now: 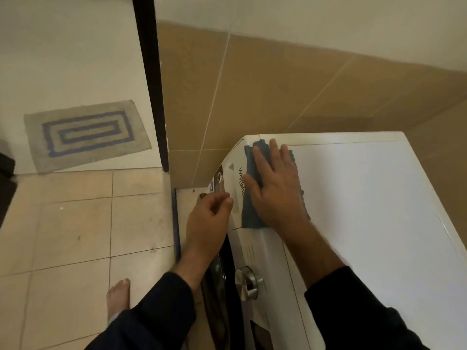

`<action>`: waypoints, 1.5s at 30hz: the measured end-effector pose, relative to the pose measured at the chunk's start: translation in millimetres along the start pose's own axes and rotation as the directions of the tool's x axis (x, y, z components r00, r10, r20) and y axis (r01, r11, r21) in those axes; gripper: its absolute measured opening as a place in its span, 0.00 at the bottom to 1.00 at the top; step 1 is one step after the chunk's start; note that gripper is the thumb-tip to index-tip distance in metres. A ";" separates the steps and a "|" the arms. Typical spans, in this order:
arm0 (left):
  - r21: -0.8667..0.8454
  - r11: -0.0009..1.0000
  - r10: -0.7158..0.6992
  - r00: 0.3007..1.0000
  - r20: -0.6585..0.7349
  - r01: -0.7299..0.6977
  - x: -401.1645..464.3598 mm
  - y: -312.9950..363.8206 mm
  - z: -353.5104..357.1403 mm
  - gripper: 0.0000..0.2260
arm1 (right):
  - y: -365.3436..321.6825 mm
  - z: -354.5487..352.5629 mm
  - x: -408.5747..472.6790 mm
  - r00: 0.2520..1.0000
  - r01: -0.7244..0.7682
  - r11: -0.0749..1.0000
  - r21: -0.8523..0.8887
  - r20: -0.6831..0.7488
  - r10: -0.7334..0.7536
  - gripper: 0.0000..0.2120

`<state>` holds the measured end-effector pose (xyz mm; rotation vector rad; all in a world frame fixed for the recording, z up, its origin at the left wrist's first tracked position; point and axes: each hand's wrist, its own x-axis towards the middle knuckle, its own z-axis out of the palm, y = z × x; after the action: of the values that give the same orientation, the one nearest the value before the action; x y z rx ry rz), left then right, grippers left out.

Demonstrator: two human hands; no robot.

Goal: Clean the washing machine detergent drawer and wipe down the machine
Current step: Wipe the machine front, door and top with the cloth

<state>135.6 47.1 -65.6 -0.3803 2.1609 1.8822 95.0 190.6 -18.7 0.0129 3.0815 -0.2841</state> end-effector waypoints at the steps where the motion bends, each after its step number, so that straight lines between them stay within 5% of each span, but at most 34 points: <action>1: -0.005 1.000 0.015 1.000 0.004 -0.015 -0.1 -3.8 1.9 0.12 | -2.2 8.9 3.6 0.999 0.015 0.998 -0.056 0.040 -0.012 0.29; 16: 0.090 0.991 0.072 0.967 0.245 -0.096 28.5 -4.3 1.3 0.20 | -25.2 23.3 21.4 0.996 -0.078 0.964 -0.255 0.022 0.086 0.31; 24: 0.071 0.994 0.053 0.929 0.366 -0.084 17.7 -37.9 -13.7 0.22 | -23.4 23.2 -50.8 0.997 -0.066 0.955 -0.288 0.018 0.074 0.28; 35: -0.076 0.992 -0.067 0.938 0.340 0.099 33.1 -56.7 -19.0 0.30 | -29.8 27.1 64.5 0.999 -0.040 0.931 -0.363 -0.034 0.029 0.29; 40: -0.093 0.989 -0.082 0.948 0.309 0.116 30.5 -61.2 -11.5 0.30 | -22.9 28.0 2.8 0.977 0.205 0.875 -0.439 0.044 -0.207 0.26; 45: -0.109 0.985 -0.094 0.950 0.297 0.131 29.5 -68.9 -9.8 0.28 | -20.6 23.9 4.5 0.997 0.078 0.943 -0.323 0.005 -0.081 0.28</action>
<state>132.3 27.4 -138.5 -0.2273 1.7974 1.8843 91.3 165.9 -38.7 -0.1231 3.0988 0.2227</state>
